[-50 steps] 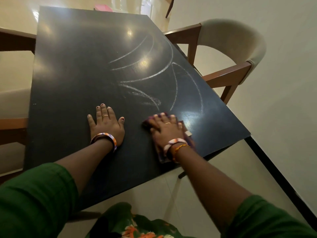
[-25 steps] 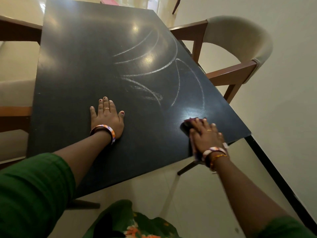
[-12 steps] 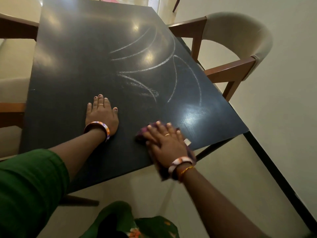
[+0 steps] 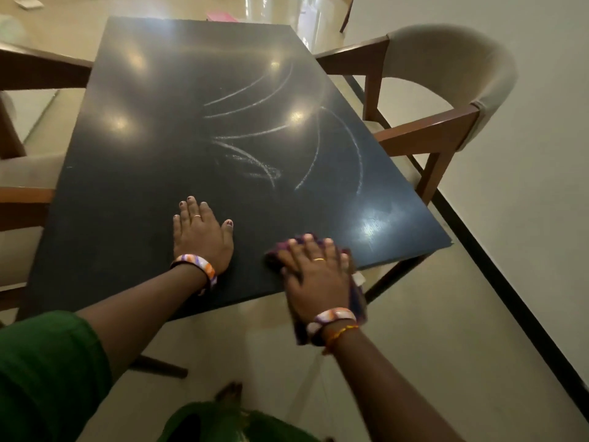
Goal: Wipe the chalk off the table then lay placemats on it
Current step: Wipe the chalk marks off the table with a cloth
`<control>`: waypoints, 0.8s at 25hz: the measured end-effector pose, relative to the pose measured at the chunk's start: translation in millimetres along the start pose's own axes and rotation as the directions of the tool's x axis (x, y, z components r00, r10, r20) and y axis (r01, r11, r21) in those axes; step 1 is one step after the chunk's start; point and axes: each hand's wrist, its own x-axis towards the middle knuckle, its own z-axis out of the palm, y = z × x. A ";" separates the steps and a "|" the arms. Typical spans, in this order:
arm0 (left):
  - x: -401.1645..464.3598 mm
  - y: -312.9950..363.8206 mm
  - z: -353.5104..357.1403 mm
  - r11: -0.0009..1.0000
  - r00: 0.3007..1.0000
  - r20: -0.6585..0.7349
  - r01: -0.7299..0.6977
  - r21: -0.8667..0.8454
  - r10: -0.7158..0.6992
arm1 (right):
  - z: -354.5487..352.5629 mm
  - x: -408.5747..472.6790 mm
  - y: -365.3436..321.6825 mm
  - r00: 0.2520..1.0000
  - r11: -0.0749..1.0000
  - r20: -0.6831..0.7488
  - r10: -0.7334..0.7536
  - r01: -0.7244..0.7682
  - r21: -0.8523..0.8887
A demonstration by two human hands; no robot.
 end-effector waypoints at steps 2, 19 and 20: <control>-14.2 31.1 7.1 0.998 0.999 0.018 0.048 -0.044 -0.047 | -1.2 1.0 3.3 0.993 0.995 0.060 -0.099 0.098 0.021; -25.8 100.4 44.1 0.969 0.969 -0.087 0.238 0.069 -0.232 | -56.0 67.9 179.8 0.994 0.998 0.091 -0.053 0.056 -0.022; -25.2 99.9 44.9 0.967 0.967 -0.091 0.244 0.076 -0.237 | -62.1 97.7 188.3 0.993 1.000 0.119 0.001 0.000 -0.013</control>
